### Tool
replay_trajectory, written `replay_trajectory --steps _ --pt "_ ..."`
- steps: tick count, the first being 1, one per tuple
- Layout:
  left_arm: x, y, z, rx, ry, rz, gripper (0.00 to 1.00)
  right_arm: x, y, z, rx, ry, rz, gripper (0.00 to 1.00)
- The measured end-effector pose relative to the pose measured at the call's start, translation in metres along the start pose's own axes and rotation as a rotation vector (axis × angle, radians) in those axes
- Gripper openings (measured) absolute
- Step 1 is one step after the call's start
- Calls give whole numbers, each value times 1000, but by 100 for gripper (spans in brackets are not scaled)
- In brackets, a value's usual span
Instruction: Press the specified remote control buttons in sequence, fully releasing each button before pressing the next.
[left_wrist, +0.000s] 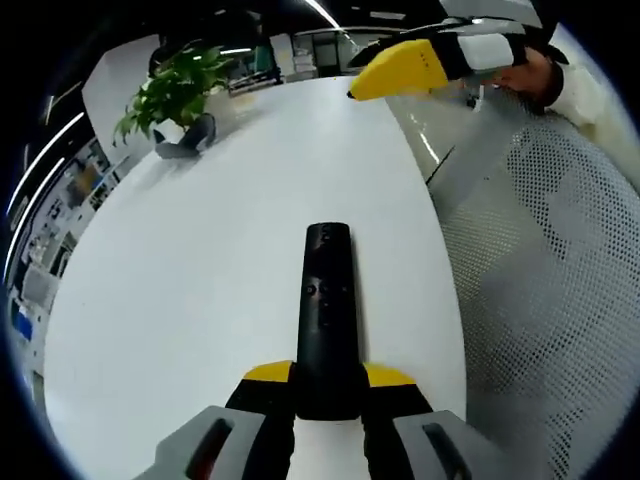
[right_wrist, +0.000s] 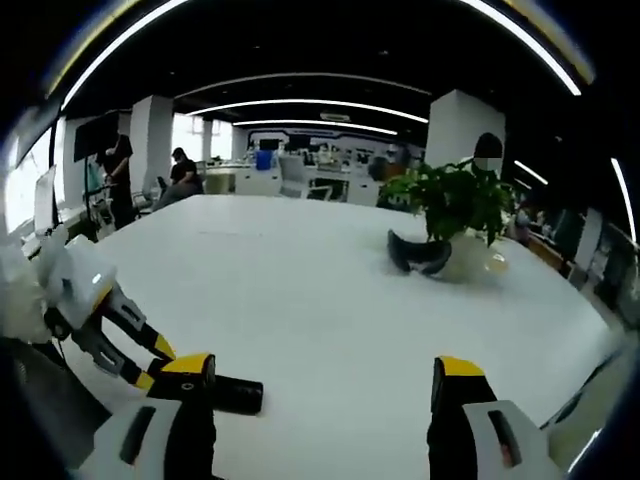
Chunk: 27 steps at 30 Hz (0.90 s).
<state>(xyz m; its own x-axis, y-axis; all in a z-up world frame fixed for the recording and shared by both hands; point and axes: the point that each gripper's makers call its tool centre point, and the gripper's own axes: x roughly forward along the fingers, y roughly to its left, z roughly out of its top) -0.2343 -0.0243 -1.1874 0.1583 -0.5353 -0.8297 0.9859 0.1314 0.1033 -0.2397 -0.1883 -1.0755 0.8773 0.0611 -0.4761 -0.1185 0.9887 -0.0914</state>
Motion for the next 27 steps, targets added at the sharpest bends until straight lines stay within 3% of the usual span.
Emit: replay_trajectory --steps 13,19,27 --pt "-17 79 2 47 23 74 23 1 0 -4 -12 21 -7 87" --pt "-14 110 0 75 42 91 23 2 0 -7 -20 36 -6 88" --pt "-10 146 -9 56 63 110 23 4 2 -11 -30 61 -2 87"
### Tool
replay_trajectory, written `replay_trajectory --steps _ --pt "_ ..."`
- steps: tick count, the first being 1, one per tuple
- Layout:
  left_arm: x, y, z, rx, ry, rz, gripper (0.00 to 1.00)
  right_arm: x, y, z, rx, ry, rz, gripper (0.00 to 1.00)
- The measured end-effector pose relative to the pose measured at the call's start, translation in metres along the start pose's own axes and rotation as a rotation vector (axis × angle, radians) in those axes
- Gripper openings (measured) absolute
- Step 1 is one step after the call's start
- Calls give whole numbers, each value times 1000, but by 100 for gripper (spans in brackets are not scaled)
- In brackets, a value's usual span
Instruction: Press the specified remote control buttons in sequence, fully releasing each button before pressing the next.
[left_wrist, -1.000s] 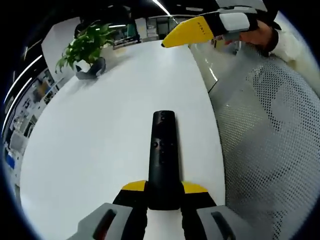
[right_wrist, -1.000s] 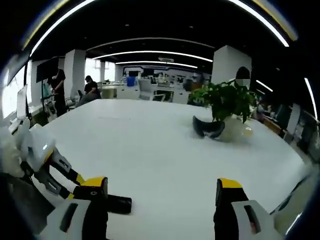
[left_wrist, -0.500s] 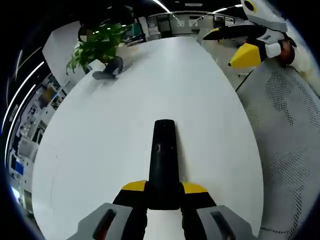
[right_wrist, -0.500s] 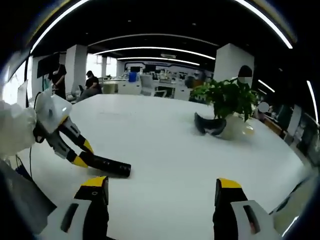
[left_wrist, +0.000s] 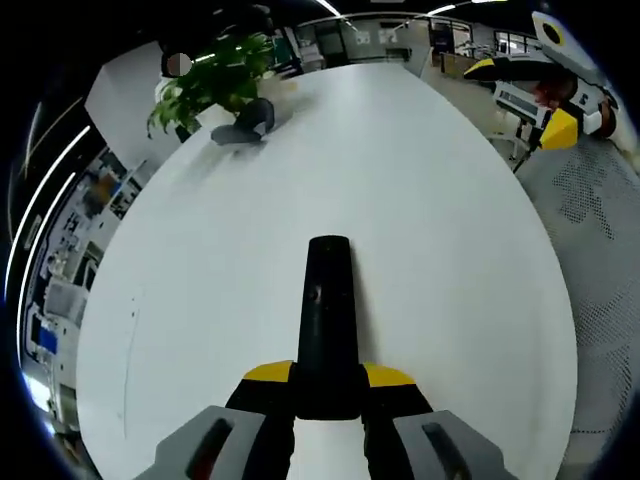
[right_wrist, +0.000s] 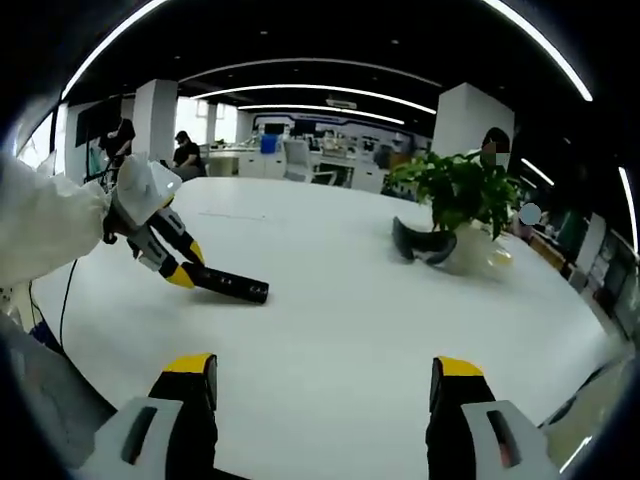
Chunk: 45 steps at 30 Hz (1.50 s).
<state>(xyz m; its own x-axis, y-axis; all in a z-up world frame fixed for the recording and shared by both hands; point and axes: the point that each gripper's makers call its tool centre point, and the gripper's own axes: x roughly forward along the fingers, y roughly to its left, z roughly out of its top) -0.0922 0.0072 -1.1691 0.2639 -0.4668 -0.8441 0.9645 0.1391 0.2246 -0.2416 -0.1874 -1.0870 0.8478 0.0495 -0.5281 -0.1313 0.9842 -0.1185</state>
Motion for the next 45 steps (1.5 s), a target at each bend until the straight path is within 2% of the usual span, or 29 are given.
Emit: replay_trajectory --steps 12,19,30,34,38,41,45 --pt "11 32 -11 40 62 -4 23 2 1 -6 -10 32 0 86" --pt "14 67 -22 60 95 27 23 4 2 -9 -14 52 -2 85" --pt "20 113 -28 99 136 50 23 5 1 -13 -17 77 -7 84" --pt "23 125 -29 95 146 47 24 6 -1 -13 -10 78 -13 84" --pt "27 138 -35 164 185 66 24 6 1 -15 -18 86 -8 84" --pt "30 143 -37 139 197 53 24 6 -1 -15 -17 87 -12 84" --pt "34 150 -43 151 227 47 24 7 -1 -14 -14 82 -12 84"
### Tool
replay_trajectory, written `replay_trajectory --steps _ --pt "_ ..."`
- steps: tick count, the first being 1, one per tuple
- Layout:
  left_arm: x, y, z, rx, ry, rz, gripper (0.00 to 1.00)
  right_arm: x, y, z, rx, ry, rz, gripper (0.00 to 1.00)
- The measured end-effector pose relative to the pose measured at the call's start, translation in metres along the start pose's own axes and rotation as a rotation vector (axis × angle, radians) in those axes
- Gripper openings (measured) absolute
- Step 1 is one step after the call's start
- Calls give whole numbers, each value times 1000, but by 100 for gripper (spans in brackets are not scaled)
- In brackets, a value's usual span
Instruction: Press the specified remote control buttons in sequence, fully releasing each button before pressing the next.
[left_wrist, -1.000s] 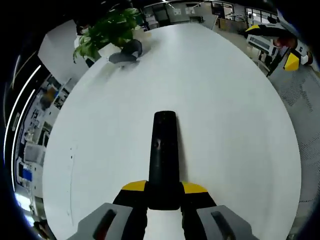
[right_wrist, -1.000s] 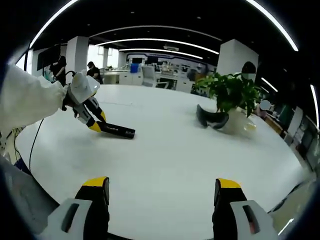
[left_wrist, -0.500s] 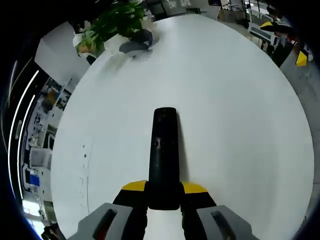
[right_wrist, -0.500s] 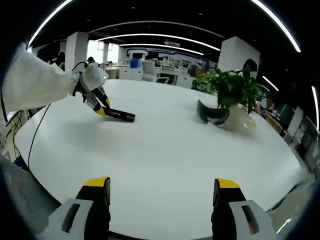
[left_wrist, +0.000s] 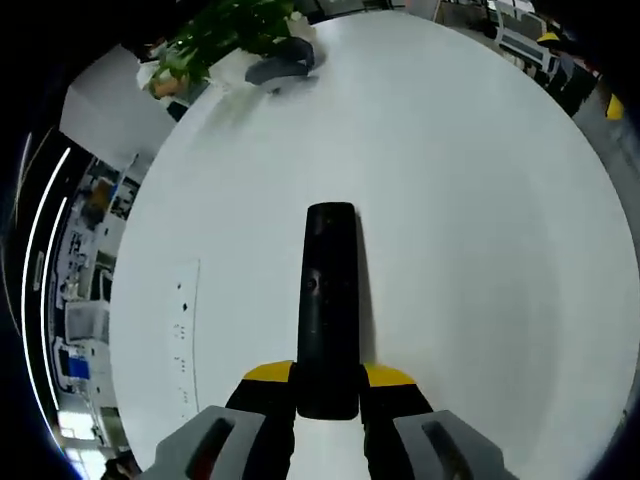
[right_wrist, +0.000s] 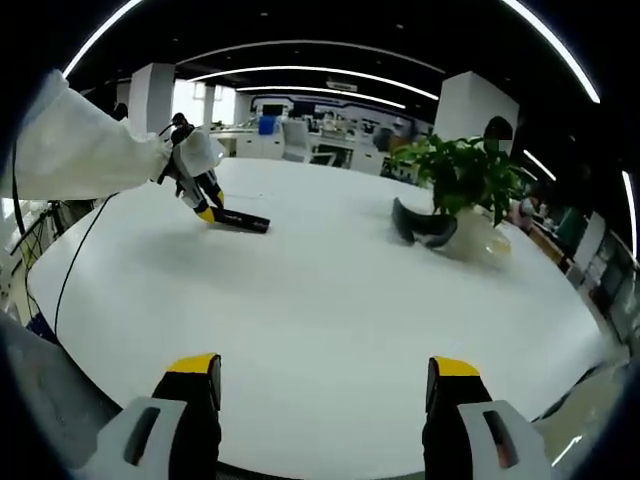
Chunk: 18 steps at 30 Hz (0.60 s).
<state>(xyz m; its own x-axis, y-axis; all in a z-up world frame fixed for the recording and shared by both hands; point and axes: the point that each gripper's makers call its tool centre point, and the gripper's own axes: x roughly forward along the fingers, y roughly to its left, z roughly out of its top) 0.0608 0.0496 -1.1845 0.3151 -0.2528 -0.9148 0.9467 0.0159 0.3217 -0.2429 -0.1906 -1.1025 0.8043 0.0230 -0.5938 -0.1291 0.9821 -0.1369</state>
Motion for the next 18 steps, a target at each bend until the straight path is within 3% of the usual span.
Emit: replay_trajectory --steps 8,11,18 --pt "9 3 -13 -27 46 -34 24 0 -1 0 5 -2 -2 84" --pt "8 6 -13 -65 34 -53 24 1 0 0 3 -3 -1 84" --pt "4 -4 -9 -28 40 -84 23 1 0 0 3 -3 2 84"
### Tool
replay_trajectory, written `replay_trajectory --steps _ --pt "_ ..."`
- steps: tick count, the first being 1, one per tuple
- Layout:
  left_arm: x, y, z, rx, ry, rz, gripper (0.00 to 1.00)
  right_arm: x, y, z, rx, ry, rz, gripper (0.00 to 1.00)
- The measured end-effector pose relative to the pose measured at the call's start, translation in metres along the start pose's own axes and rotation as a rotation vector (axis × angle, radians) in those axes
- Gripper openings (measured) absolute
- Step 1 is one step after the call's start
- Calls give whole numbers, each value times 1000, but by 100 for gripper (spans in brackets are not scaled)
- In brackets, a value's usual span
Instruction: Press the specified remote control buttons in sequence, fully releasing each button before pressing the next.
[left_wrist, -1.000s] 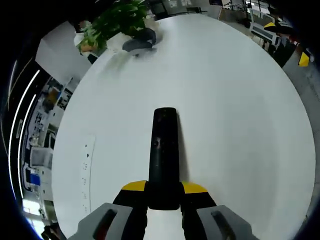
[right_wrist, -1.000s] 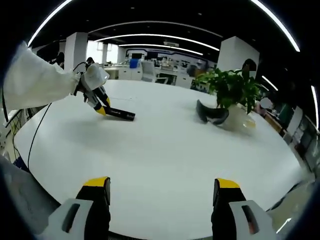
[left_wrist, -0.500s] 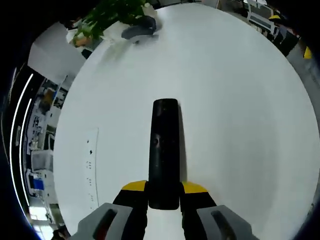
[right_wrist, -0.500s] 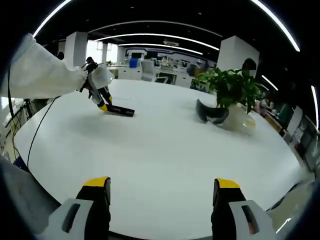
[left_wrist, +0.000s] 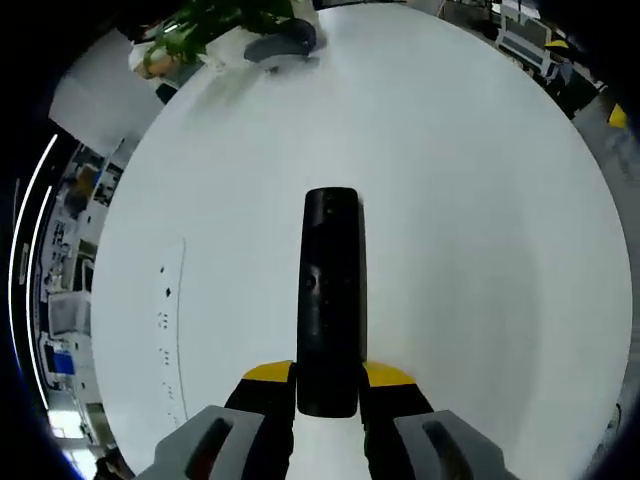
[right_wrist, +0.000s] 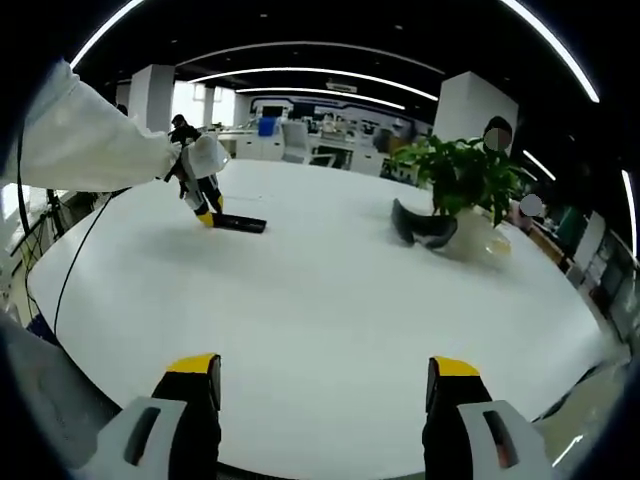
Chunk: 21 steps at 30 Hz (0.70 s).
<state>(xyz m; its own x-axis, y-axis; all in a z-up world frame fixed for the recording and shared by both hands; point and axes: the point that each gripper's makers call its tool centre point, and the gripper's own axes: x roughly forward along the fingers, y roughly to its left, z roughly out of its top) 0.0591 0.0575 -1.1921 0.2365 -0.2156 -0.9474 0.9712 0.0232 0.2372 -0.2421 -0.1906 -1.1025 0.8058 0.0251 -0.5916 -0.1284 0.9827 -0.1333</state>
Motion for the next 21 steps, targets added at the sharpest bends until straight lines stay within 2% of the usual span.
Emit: replay_trajectory --steps 4,7,8,9,11,12,13,14,15,16,18,21 --pt "-1 3 0 4 21 38 26 -1 0 1 0 -4 -2 84" --pt "-2 8 -4 -71 31 81 30 -1 0 2 2 -11 -3 85" --pt "-1 8 -4 -104 28 78 29 -1 -1 2 2 -13 -3 85" --pt "-2 2 -7 -169 42 37 30 -1 -1 3 2 -14 -4 85" --pt "-6 10 -11 -189 45 76 42 -1 -1 3 2 -15 -2 86" --pt "-8 7 -12 -210 46 64 52 -2 0 3 1 -17 -1 86" --pt "-11 2 -15 -249 54 48 57 -2 0 4 1 -21 0 87" --pt "-13 2 -15 -269 45 64 58 -3 0 5 1 -28 1 87" --pt "-18 4 -9 -286 -7 105 58 -3 0 5 2 -33 2 87" --pt "-22 3 -7 -305 -32 122 59 -4 0 6 3 -37 1 87" --pt "-30 -4 -6 -356 -74 132 67 -5 -1 7 8 -46 1 87" --pt "-43 -13 -5 -392 -123 148 71 -5 2 8 9 -48 11 86"
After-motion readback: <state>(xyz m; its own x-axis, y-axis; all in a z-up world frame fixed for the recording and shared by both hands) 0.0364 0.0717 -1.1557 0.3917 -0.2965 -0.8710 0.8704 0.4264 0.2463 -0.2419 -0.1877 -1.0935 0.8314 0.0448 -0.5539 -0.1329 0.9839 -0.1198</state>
